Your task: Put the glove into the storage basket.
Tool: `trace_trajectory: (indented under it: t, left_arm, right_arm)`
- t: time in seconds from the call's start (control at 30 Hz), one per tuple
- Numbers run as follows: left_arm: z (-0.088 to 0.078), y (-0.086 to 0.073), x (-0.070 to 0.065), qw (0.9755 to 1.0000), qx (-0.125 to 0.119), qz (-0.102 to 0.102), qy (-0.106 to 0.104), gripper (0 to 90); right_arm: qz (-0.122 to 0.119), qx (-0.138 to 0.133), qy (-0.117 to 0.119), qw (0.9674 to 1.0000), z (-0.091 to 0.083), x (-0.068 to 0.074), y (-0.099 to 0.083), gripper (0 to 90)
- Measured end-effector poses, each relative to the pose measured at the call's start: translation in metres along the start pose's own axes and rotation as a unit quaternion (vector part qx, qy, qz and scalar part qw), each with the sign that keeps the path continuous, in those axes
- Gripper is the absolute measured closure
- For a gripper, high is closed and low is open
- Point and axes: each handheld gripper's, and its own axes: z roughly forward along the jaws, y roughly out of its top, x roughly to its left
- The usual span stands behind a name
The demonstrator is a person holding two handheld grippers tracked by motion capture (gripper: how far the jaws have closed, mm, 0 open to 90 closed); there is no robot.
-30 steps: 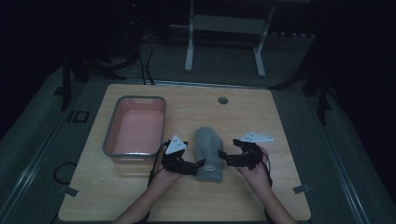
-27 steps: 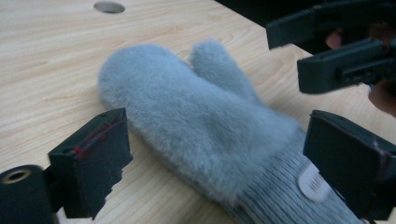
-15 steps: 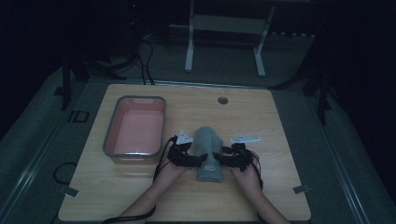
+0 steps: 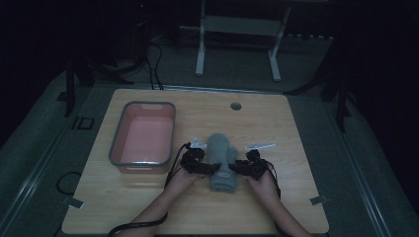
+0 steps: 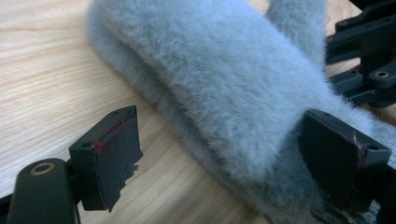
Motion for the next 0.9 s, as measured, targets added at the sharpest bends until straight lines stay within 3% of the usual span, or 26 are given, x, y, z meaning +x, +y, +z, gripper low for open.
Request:
trace_trajectory:
  t: [0.07, 0.27, 0.47, 0.73, 0.9]
  left_arm:
    - [0.004, 0.001, 0.001, 0.9999, 0.006, -0.009, -0.014, 17.9]
    - [0.007, 0.004, 0.003, 0.9976, 0.013, -0.010, -0.067, 44.9]
    - [0.005, 0.005, -0.001, 0.9974, 0.008, 0.008, -0.072, 67.3]
    - [0.000, 0.008, -0.003, 0.9965, -0.005, 0.005, -0.083, 75.9]
    - [-0.010, 0.015, -0.010, 0.9961, -0.013, 0.017, -0.086, 76.8]
  right_arm:
    - [0.003, 0.004, 0.009, 0.9999, 0.000, -0.001, 0.000, 66.4]
    - [-0.007, 0.014, 0.004, 0.9999, 0.000, 0.000, 0.004, 72.9]
    - [-0.015, 0.004, -0.001, 0.9999, -0.001, 0.003, 0.002, 76.8]
    - [-0.018, -0.010, 0.008, 0.9998, -0.011, 0.006, 0.003, 80.7]
    - [-0.020, -0.022, 0.014, 0.9994, -0.020, 0.009, 0.006, 81.2]
